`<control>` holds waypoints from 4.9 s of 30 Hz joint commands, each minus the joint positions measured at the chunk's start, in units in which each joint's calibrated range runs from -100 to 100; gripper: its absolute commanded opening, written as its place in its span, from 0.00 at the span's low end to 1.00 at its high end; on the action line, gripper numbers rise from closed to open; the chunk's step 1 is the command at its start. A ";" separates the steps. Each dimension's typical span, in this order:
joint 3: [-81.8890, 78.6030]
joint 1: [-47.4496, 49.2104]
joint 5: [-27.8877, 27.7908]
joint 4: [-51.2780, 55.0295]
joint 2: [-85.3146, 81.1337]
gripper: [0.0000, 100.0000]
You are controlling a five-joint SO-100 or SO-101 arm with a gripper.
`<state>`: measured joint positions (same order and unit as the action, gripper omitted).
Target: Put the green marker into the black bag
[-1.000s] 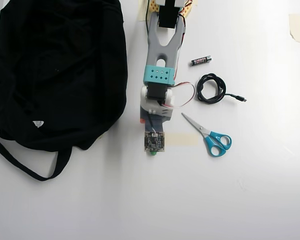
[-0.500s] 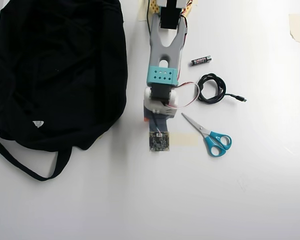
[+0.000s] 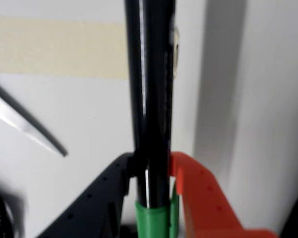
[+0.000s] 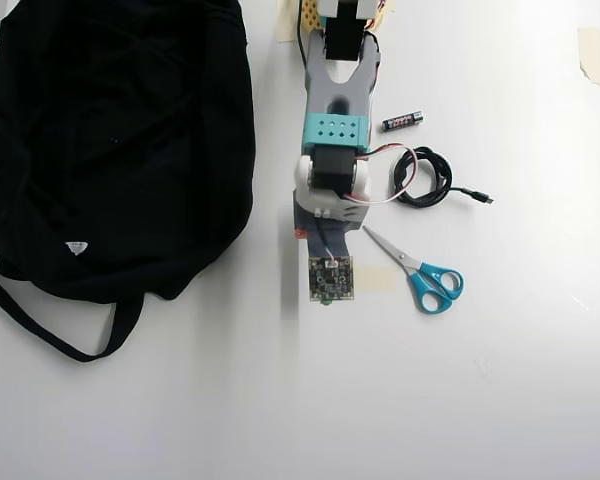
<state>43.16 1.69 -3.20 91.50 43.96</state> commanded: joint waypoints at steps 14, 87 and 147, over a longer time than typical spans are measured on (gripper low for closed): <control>12.10 4.97 1.10 8.07 -7.36 0.02; -31.66 -56.07 7.66 -20.01 -24.46 0.16; -111.62 4.89 10.65 -24.75 -121.14 0.02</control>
<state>-66.82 5.07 7.64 67.63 -73.77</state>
